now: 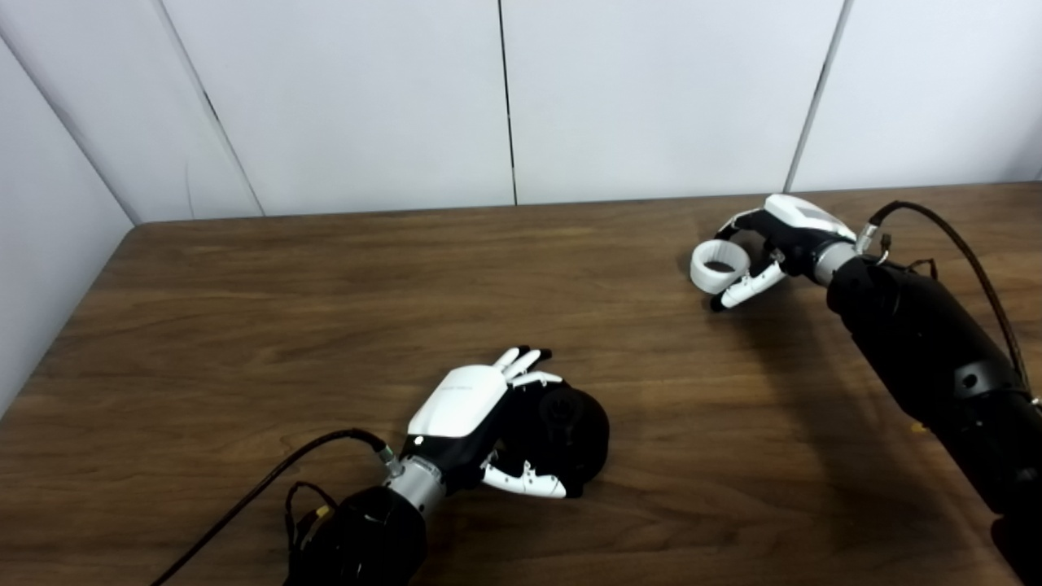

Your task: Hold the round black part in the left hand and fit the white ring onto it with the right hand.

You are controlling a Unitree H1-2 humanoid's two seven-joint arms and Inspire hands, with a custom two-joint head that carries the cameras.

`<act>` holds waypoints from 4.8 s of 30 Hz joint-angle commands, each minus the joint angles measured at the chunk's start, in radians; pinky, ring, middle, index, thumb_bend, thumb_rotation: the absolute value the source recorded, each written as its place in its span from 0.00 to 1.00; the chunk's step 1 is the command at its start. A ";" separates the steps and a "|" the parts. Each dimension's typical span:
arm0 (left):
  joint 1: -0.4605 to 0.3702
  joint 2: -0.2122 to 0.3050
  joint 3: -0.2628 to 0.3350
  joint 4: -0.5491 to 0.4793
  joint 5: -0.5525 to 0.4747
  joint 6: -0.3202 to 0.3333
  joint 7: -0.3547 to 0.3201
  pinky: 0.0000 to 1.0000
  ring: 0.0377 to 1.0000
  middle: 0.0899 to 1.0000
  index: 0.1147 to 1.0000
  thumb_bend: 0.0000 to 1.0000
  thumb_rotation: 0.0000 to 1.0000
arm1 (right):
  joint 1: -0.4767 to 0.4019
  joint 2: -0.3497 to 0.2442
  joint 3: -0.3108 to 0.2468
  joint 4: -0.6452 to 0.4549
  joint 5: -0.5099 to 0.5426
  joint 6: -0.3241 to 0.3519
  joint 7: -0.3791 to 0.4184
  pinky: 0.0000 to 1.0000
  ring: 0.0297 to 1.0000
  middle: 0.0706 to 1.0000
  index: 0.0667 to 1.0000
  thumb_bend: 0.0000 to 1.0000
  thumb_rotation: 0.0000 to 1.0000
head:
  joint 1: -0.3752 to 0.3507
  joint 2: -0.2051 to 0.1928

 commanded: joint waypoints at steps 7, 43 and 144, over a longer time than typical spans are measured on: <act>-0.001 0.006 -0.005 -0.017 -0.012 0.001 -0.022 0.89 1.00 0.98 0.75 0.94 0.47 | -0.029 -0.015 -0.027 -0.001 0.004 -0.044 -0.059 0.75 0.89 0.85 0.65 0.83 0.24 | 0.003 0.002; -0.003 0.003 -0.002 -0.016 -0.019 0.002 -0.023 0.90 1.00 0.98 0.75 0.93 0.46 | -0.016 -0.001 -0.038 -0.001 0.023 -0.067 -0.111 0.75 0.88 0.83 0.46 0.53 0.15 | 0.005 0.009; -0.037 -0.014 -0.023 0.030 0.007 0.010 -0.013 0.92 1.00 0.97 0.77 0.92 0.47 | 0.274 0.115 0.032 -0.852 0.135 0.071 0.283 0.77 0.88 0.80 0.45 0.52 0.15 | 0.021 0.011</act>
